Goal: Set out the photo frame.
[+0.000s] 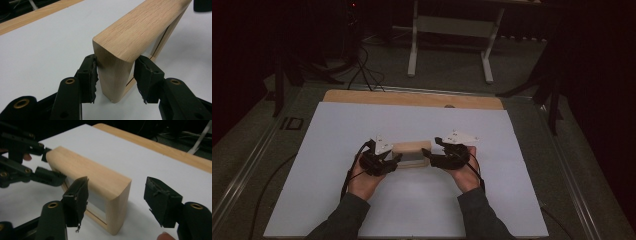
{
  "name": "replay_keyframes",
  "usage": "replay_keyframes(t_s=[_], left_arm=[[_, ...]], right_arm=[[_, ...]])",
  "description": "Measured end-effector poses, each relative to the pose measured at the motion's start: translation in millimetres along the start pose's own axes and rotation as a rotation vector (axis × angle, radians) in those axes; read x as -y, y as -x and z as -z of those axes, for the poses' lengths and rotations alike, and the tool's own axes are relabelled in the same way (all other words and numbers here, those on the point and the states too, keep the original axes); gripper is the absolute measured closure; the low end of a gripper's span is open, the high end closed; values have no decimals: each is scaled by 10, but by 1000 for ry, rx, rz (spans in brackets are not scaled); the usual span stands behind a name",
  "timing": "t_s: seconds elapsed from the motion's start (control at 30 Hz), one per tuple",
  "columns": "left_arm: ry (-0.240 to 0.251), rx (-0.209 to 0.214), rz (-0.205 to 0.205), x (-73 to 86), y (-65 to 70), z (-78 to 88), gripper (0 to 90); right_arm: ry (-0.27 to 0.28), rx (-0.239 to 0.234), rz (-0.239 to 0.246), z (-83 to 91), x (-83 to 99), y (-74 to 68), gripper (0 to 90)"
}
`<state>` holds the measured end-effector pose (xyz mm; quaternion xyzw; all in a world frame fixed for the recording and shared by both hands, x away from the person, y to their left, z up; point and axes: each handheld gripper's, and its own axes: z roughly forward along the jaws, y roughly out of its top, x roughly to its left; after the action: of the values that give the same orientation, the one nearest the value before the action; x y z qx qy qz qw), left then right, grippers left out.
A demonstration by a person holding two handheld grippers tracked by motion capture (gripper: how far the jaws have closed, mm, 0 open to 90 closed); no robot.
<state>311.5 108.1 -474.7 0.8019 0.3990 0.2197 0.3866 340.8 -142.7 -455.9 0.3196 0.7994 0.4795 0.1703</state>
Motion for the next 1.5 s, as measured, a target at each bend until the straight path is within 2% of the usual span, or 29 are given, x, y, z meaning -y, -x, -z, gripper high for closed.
replay_keyframes(t_s=[0.37, 0.63, 0.9, 1.23, 1.5], left_arm=[[-2, 0, 0, 0, -2, -4, 537], [-3, -1, -1, -1, -2, -5, 537], [-3, 1, 4, -8, -13, -14, 536], [-7, -7, 11, -47, -16, -54, 516], [-1, 20, 34, -81, -74, -104, 508]], right_arm=[[-51, -39, 14, -144, 116, 2, 337], [-61, -60, 20, -204, 152, -3, 362], [-63, -58, 18, -248, 164, 19, 402], [-56, -33, 19, -249, 148, 34, 470], [-56, -14, 13, -255, 137, 41, 477]])
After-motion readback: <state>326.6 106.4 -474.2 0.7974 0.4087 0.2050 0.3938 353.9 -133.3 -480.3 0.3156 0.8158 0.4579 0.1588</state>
